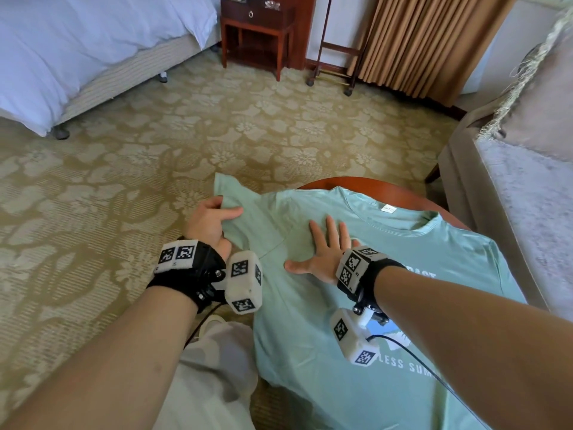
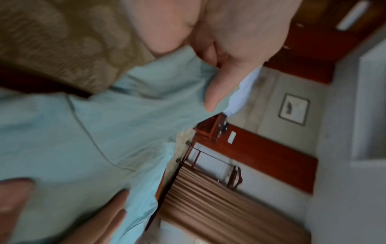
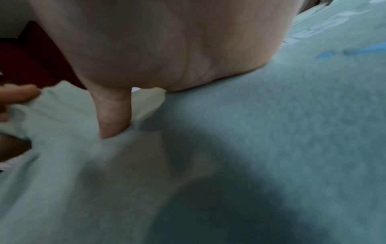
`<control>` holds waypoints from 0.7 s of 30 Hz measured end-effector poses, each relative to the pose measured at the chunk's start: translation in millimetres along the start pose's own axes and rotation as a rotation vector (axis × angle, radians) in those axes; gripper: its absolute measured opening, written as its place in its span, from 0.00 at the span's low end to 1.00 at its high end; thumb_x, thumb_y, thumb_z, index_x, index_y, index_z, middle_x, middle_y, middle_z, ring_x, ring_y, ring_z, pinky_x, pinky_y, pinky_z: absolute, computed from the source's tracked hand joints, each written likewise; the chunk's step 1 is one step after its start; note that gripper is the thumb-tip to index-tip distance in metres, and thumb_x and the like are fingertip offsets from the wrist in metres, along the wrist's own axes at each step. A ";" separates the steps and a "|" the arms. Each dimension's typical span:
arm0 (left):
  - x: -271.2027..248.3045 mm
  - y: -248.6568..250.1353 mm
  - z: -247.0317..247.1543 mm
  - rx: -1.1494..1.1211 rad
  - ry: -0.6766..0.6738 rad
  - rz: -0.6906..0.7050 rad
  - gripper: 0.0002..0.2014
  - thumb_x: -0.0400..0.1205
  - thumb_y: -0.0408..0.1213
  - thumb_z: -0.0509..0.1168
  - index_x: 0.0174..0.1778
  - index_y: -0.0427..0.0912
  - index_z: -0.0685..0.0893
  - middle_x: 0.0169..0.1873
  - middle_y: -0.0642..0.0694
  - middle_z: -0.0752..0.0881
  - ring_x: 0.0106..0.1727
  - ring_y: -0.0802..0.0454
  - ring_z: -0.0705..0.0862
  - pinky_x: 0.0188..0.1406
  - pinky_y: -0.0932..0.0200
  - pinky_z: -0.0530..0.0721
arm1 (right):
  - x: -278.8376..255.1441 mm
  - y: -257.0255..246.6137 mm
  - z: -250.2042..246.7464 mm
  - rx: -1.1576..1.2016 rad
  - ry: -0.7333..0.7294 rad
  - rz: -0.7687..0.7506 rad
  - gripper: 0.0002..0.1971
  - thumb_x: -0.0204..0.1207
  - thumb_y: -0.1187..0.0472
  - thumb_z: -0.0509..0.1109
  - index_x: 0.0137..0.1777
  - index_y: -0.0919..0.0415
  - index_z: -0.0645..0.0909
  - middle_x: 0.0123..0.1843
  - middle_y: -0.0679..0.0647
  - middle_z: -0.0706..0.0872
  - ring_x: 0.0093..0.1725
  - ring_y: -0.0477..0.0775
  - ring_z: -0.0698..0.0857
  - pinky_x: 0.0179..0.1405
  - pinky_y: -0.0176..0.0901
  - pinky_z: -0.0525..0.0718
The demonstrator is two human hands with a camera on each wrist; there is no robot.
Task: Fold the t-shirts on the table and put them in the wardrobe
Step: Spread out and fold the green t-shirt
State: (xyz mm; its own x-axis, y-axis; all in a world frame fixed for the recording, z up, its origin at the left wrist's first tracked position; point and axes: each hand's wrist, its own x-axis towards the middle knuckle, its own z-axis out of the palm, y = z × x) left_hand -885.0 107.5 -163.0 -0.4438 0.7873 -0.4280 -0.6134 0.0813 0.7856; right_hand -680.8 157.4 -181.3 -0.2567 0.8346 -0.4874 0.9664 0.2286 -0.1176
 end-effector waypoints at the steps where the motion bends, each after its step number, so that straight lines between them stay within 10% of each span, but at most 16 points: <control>1: -2.4 1.5 5.9 0.019 0.012 0.046 0.17 0.71 0.16 0.70 0.53 0.35 0.84 0.52 0.36 0.90 0.53 0.36 0.89 0.45 0.47 0.89 | -0.4 -0.1 -0.4 -0.003 0.000 0.000 0.60 0.60 0.17 0.59 0.83 0.41 0.31 0.83 0.49 0.25 0.83 0.58 0.27 0.80 0.70 0.38; 8: -33.1 -5.8 50.1 0.685 -0.287 0.406 0.16 0.69 0.20 0.77 0.47 0.42 0.89 0.45 0.53 0.91 0.44 0.65 0.89 0.46 0.68 0.85 | 2.0 3.6 -9.5 0.188 0.028 0.001 0.54 0.67 0.31 0.70 0.85 0.42 0.41 0.86 0.50 0.31 0.84 0.58 0.32 0.81 0.70 0.43; 13: -37.8 -21.6 75.9 0.932 -0.584 0.235 0.20 0.70 0.28 0.79 0.54 0.49 0.85 0.56 0.52 0.89 0.49 0.52 0.90 0.58 0.52 0.87 | -0.9 40.1 -42.0 0.668 0.275 0.187 0.31 0.73 0.58 0.72 0.76 0.53 0.70 0.83 0.47 0.57 0.77 0.57 0.67 0.71 0.55 0.75; 21: -12.4 -45.7 126.9 1.010 -0.356 0.346 0.06 0.71 0.32 0.77 0.36 0.48 0.89 0.42 0.50 0.91 0.50 0.51 0.89 0.61 0.50 0.84 | -20.9 139.3 -75.1 0.512 0.351 0.532 0.30 0.80 0.54 0.59 0.81 0.60 0.60 0.80 0.59 0.63 0.78 0.64 0.66 0.76 0.57 0.68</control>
State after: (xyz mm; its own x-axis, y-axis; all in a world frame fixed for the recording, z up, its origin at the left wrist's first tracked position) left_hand -768.5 171.6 -136.9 -0.1768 0.9800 -0.0918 0.3888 0.1552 0.9082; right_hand -541.8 209.4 -122.5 0.3309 0.8947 -0.2998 0.8245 -0.4287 -0.3693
